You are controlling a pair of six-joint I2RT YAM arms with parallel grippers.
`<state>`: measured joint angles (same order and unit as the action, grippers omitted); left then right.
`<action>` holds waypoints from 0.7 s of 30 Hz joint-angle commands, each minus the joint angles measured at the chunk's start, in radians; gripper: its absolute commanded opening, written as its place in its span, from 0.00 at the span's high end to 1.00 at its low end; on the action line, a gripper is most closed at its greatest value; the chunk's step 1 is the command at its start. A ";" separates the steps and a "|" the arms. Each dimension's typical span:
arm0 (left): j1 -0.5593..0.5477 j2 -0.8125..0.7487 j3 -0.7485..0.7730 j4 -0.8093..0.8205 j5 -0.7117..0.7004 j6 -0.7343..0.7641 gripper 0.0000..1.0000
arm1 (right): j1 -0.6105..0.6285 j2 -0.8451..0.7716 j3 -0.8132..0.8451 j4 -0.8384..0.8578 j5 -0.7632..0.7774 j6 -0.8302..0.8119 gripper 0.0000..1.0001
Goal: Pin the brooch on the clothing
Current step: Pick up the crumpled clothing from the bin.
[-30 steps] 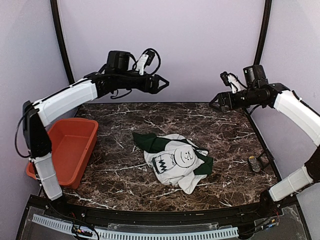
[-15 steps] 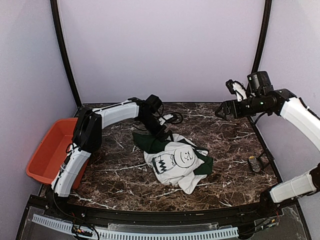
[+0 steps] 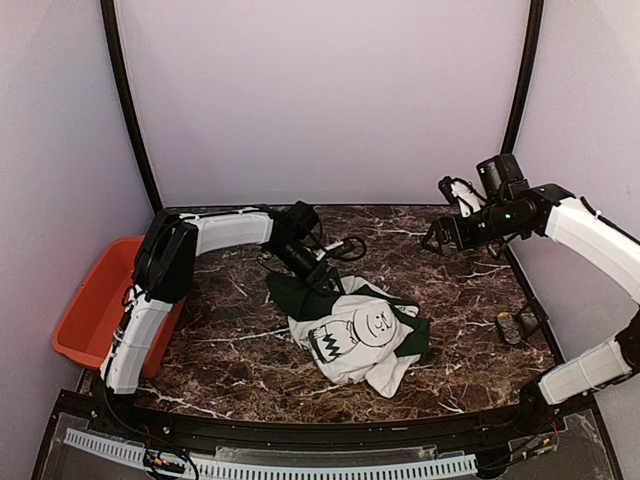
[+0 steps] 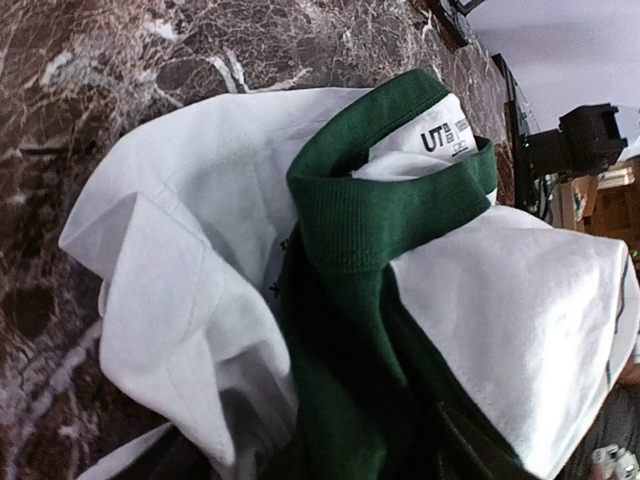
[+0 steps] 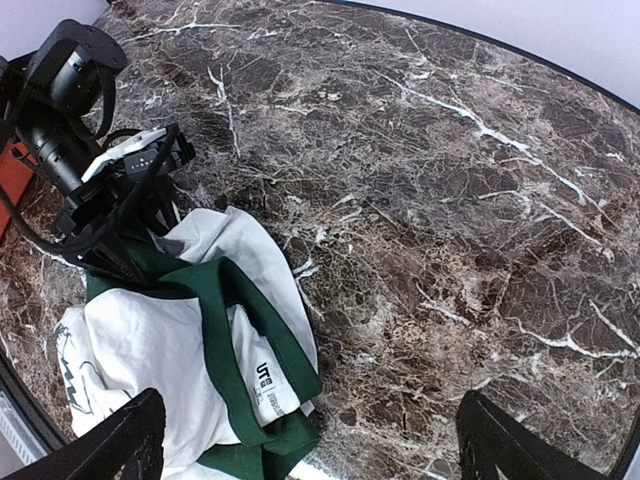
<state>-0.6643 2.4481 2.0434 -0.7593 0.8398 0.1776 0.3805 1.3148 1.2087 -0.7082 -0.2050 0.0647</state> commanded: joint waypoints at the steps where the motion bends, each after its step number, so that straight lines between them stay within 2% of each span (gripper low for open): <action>1: -0.019 -0.099 -0.077 0.018 0.084 0.000 0.42 | 0.020 0.013 -0.021 0.031 0.004 0.004 0.01; 2: -0.020 -0.100 -0.085 0.014 0.094 0.012 0.60 | 0.024 0.019 -0.022 0.034 0.005 0.004 0.01; 3: -0.022 -0.105 -0.108 0.027 0.113 0.011 0.72 | 0.027 0.025 -0.025 0.036 0.006 0.004 0.01; 4: -0.022 -0.111 -0.119 0.040 0.129 0.000 0.91 | 0.030 0.033 -0.026 0.038 0.007 0.004 0.01; 6: -0.016 -0.152 -0.154 0.111 0.134 -0.047 0.98 | 0.037 0.050 -0.024 0.037 0.006 0.004 0.01; 8: 0.002 -0.212 -0.203 0.252 0.134 -0.137 0.99 | 0.046 0.069 -0.017 0.036 0.007 0.003 0.01; 9: 0.012 -0.237 -0.251 0.389 0.126 -0.191 0.99 | 0.050 0.078 -0.010 0.033 0.012 0.003 0.01; 10: 0.034 -0.296 -0.281 0.482 0.114 -0.306 0.99 | 0.054 0.088 -0.005 0.031 0.014 0.001 0.02; 11: 0.045 -0.324 -0.343 0.680 0.105 -0.360 0.99 | 0.056 0.097 0.001 0.030 0.017 0.000 0.01; 12: 0.068 -0.381 -0.372 0.773 0.084 -0.466 0.99 | 0.058 0.103 0.009 0.026 0.021 0.000 0.01; 13: 0.078 -0.405 -0.416 0.926 0.076 -0.508 0.99 | 0.060 0.111 0.014 0.028 0.023 0.000 0.01; 15: 0.094 -0.461 -0.431 1.015 0.049 -0.559 0.99 | 0.062 0.121 0.021 0.032 0.017 0.000 0.01; 18: 0.097 -0.523 -0.425 1.008 0.043 -0.531 0.99 | 0.066 0.135 0.018 0.055 -0.022 0.006 0.01; 21: 0.097 -0.602 -0.523 1.052 0.022 -0.504 0.99 | 0.075 0.133 -0.011 0.111 -0.069 0.007 0.01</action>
<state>-0.5552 1.9686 1.6096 0.1146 0.8799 -0.2947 0.4370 1.4471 1.2003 -0.6800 -0.2165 0.0647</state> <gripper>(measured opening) 0.041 0.985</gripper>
